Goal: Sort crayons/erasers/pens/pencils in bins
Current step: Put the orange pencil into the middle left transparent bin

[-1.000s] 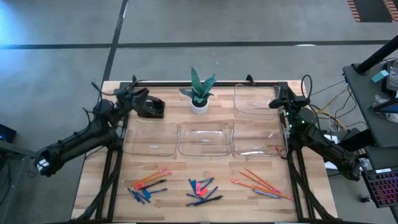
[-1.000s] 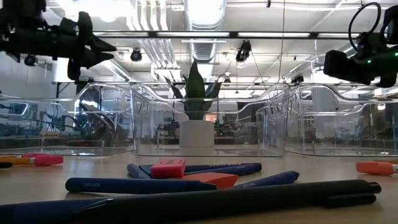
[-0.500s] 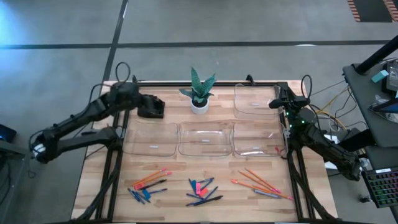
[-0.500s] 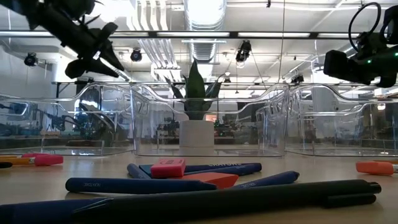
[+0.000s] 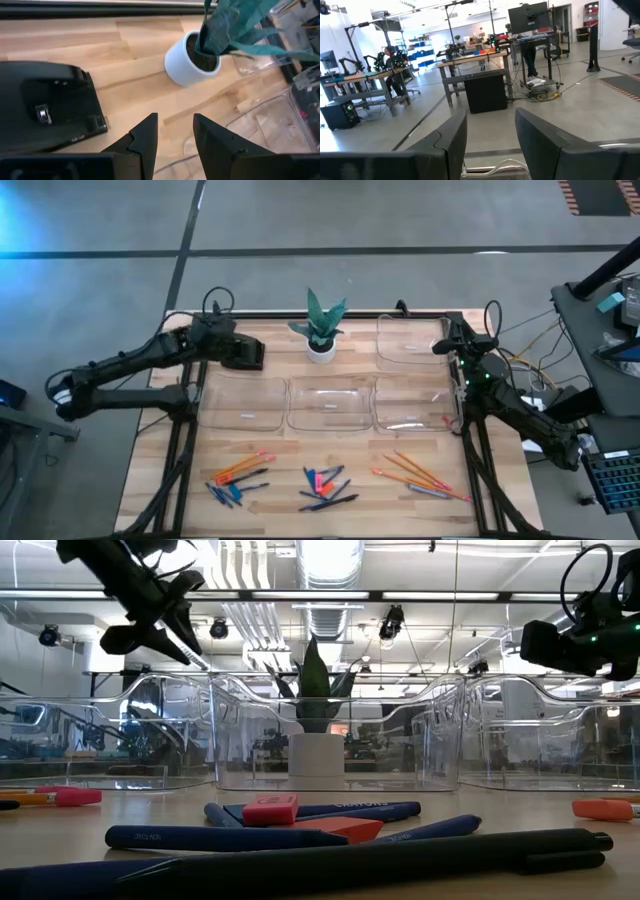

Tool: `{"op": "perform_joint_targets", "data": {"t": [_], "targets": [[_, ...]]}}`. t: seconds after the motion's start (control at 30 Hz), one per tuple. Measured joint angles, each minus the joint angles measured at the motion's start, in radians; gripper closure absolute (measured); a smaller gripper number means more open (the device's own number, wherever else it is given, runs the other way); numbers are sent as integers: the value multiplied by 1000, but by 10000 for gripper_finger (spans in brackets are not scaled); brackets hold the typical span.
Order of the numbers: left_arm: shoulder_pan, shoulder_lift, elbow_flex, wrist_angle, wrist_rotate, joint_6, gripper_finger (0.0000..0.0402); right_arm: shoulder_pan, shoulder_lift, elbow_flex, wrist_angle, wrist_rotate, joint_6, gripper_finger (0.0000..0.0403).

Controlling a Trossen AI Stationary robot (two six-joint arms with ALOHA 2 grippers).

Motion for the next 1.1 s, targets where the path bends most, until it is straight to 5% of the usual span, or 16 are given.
{"op": "perform_joint_targets", "data": {"t": [0.7, 1.1], "targets": [[-491, 230, 103, -125, -168, -471, 291, 0, 0, 0, 0, 0, 0, 245], [-745, 362, 151, -21, -146, -574, 291, 0, 0, 0, 0, 0, 0, 245]]}}
